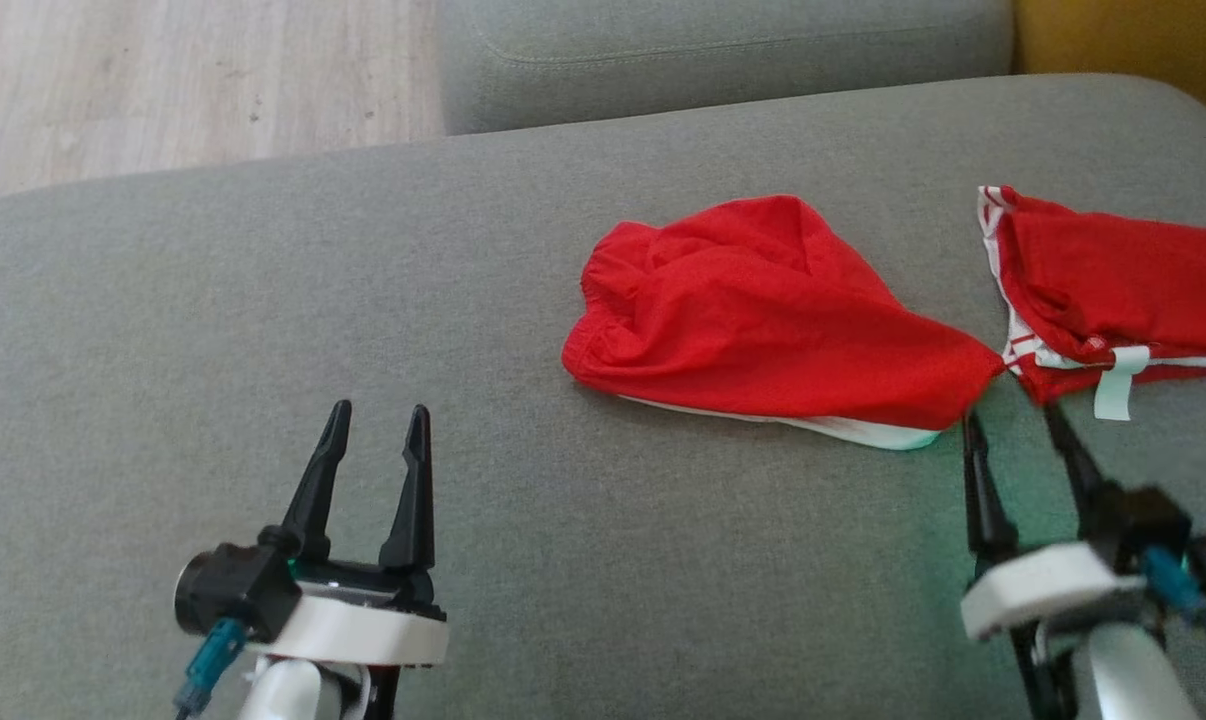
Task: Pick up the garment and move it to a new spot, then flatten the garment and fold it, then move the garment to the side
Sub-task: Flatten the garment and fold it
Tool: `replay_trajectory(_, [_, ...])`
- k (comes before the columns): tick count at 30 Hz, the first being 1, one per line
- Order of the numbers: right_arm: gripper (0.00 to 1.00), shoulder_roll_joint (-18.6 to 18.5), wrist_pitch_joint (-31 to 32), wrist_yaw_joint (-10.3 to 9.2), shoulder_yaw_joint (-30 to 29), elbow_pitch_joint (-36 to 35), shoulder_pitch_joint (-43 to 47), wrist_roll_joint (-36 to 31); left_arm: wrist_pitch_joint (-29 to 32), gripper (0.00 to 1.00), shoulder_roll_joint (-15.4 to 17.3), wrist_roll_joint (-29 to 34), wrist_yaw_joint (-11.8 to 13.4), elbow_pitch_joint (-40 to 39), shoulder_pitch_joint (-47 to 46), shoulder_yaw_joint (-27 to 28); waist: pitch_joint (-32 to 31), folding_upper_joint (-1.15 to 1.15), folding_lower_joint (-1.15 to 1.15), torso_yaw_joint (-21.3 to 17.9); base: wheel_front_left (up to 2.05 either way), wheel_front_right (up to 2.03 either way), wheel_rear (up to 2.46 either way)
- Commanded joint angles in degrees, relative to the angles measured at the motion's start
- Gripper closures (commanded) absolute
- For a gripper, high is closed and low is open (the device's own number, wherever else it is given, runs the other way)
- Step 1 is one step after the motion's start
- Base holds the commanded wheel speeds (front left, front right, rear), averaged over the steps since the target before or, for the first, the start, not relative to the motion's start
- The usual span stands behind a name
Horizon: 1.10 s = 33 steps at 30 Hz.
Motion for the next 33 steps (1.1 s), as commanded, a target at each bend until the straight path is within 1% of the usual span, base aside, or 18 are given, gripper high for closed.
replay_trajectory(1, [0.0,0.0,-0.9,-0.05,1.4,-1.7,-0.2,0.3,-0.5,0.0,0.1,-0.2,0.1,-2.0,-2.8,1.9,0.1,0.0,0.0,-0.3,0.0,0.0,0.0])
replay_trajectory(6, [0.0,0.2,-1.1,-0.05,2.1,0.3,1.2,3.2,-0.5,0.0,0.1,-0.1,0.1,-1.9,-3.1,1.6,0.2,0.0,0.0,-0.8,0.0,0.0,0.0])
replay_trajectory(13, [0.0,0.2,-0.9,-0.05,0.8,4.0,-2.6,5.4,-0.5,0.0,0.1,0.0,0.1,-1.8,-3.7,0.7,1.3,0.0,0.0,0.2,0.0,0.0,0.0])
replay_trajectory(18, [0.0,0.2,0.3,-0.05,-0.9,8.9,-7.4,7.5,-0.5,0.0,0.1,0.0,0.1,-1.6,-4.5,-0.1,3.1,0.0,0.0,1.9,0.0,0.0,0.0])
replay_trajectory(23, [0.0,0.2,1.6,-0.05,-4.7,16.0,-12.8,7.0,-0.5,0.0,0.1,0.0,0.1,-1.3,-5.4,-0.6,4.7,0.0,0.0,3.8,0.0,0.0,0.0])
replay_trajectory(24, [0.31,0.2,1.6,-0.05,-4.8,17.2,-13.8,7.0,-0.5,0.0,0.1,0.0,0.1,-1.2,-5.6,-0.8,4.9,0.0,0.0,4.2,0.0,0.0,0.0])
replay_trajectory(25, [1.0,0.2,1.4,-0.05,-4.7,18.2,-14.7,6.8,-0.5,0.0,0.1,-0.1,0.1,-1.1,-5.7,-0.9,5.1,0.0,0.0,4.5,0.0,0.0,0.0])
replay_trajectory(30, [1.0,0.2,0.2,-0.05,-2.7,22.0,-18.1,6.1,-0.5,0.0,0.1,-0.1,0.1,-0.7,-5.8,-1.2,4.9,0.0,0.0,5.5,0.0,0.0,0.0])
replay_trajectory(33, [1.0,0.2,-0.4,-0.05,-1.6,22.5,-18.8,4.4,-0.5,0.0,0.1,-0.2,0.1,-0.6,-5.8,-1.2,4.6,0.0,0.0,5.8,0.0,0.0,0.0])
